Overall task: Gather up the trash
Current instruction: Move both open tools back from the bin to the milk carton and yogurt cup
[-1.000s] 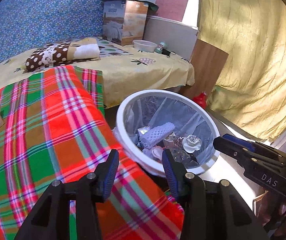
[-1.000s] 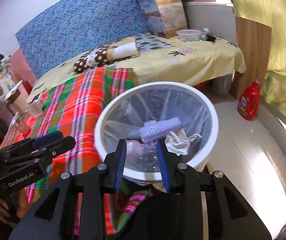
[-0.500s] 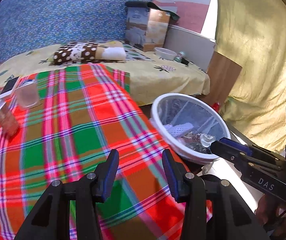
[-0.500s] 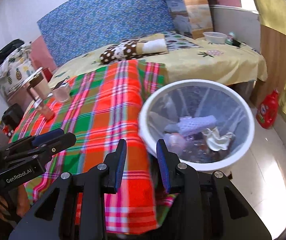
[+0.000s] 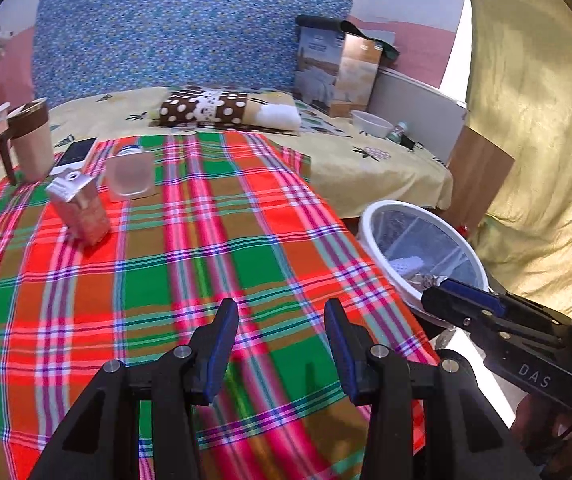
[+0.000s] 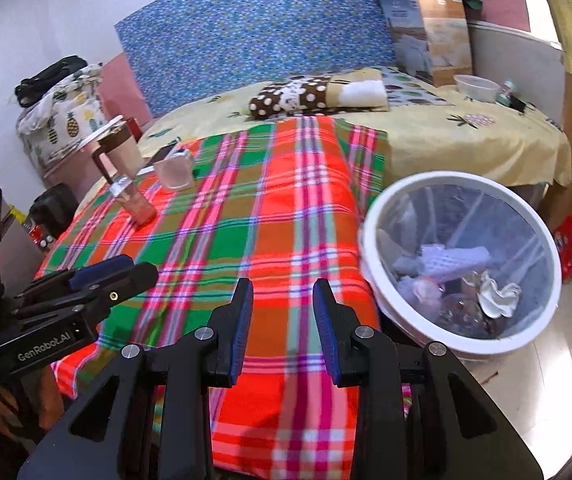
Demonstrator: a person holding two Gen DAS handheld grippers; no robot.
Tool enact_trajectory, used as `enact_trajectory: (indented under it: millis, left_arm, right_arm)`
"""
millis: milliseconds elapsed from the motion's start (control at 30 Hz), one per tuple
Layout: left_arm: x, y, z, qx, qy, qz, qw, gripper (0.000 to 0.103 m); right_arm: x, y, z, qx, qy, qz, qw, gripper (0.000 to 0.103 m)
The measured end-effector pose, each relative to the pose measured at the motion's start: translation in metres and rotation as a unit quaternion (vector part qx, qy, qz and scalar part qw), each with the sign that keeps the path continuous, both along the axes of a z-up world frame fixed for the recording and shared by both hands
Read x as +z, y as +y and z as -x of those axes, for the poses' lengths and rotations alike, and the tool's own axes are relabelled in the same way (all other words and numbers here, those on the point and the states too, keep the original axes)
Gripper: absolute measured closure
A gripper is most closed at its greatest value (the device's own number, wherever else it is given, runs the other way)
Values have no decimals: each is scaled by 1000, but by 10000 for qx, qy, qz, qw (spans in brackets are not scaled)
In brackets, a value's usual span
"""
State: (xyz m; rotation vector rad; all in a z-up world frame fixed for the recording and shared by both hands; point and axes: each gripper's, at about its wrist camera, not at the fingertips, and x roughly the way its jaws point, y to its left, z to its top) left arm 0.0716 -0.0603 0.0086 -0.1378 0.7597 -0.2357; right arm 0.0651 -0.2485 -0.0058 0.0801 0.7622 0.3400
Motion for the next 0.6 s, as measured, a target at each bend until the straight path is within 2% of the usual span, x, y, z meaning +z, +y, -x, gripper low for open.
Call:
enact_trajectory:
  millis: [400,600]
  left_arm:
    - [-4,28,-6,304,32,64,9995,58]
    - [-4,57,-20,651,38,140,9978,58]
  right_arm:
    - [2,30,-15,274,62,206,9994,70]
    - [7,46,-27,470,-17,286,9985,70]
